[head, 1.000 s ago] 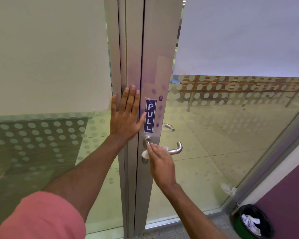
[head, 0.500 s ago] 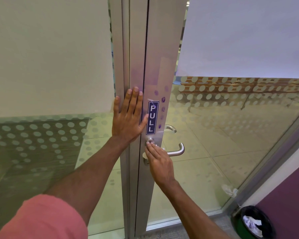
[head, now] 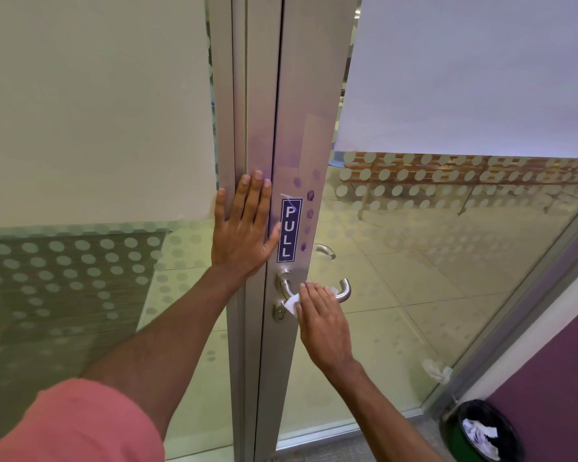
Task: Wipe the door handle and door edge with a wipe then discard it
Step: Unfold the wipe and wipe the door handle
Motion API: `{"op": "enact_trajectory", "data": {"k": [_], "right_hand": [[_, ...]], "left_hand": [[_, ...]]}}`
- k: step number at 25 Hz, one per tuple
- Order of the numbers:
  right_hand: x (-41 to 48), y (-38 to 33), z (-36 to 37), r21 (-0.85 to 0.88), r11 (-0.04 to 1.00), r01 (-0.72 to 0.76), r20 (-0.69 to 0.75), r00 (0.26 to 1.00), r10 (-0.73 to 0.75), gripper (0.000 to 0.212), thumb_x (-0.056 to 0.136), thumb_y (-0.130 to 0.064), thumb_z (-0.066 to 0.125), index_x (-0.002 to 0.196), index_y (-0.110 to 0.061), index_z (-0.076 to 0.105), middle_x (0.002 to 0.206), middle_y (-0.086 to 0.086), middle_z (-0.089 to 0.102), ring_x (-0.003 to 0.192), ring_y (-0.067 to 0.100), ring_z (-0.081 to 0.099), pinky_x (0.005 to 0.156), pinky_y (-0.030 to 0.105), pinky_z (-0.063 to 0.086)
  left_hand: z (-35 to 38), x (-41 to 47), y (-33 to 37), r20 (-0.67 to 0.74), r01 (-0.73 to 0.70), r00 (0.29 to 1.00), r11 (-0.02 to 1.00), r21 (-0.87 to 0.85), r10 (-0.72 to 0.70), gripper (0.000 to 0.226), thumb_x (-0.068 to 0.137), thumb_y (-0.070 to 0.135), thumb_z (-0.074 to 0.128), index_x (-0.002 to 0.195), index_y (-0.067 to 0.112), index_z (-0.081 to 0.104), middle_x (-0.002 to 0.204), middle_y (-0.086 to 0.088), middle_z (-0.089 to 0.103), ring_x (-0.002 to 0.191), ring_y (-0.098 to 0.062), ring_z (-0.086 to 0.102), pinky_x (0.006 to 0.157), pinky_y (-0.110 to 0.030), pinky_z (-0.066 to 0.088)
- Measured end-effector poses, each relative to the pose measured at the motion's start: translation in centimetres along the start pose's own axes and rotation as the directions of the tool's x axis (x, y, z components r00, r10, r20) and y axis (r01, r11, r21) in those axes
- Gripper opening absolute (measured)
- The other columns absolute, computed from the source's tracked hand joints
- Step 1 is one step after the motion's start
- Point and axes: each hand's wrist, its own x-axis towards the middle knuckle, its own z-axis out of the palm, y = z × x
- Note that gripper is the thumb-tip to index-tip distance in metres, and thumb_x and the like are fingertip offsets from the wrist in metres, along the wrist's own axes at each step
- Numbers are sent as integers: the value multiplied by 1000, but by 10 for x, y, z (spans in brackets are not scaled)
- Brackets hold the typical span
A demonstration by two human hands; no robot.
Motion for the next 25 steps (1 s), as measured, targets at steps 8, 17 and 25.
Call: {"op": "enact_trajectory", "data": {"k": [8, 17, 25], "right_hand": [[8, -25, 8, 19, 999, -42, 86, 996, 40, 80, 55, -18, 93, 128, -6, 61, 120, 10, 69, 110, 26, 66, 99, 46, 51], [0, -8, 22, 48, 997, -55, -110, 992, 60, 29, 96, -21, 45, 108, -4, 65, 99, 11, 67, 96, 29, 61, 98, 47, 49], [7, 91, 14, 117, 949, 293, -58, 956, -288, 25, 105, -26, 32, 106, -10, 51, 92, 8, 59, 84, 27, 51, 102, 39, 37]], "left_hand": [[-1, 0, 1, 22, 16, 1000, 999, -29, -16, 81, 99, 52, 35, 154, 11, -8, 161, -4, -24, 151, -18, -16, 123, -45, -8], [-1, 0, 1, 18, 12, 1000, 1000, -13, -11, 83, 98, 51, 37, 154, 11, -9, 162, -4, -24, 151, -19, -16, 123, -46, -9], [1, -1, 0, 21, 1, 1000, 1000, 6, -2, 80, 99, 52, 34, 155, 9, -4, 163, -6, -19, 151, -20, -14, 123, -47, -7]]}}
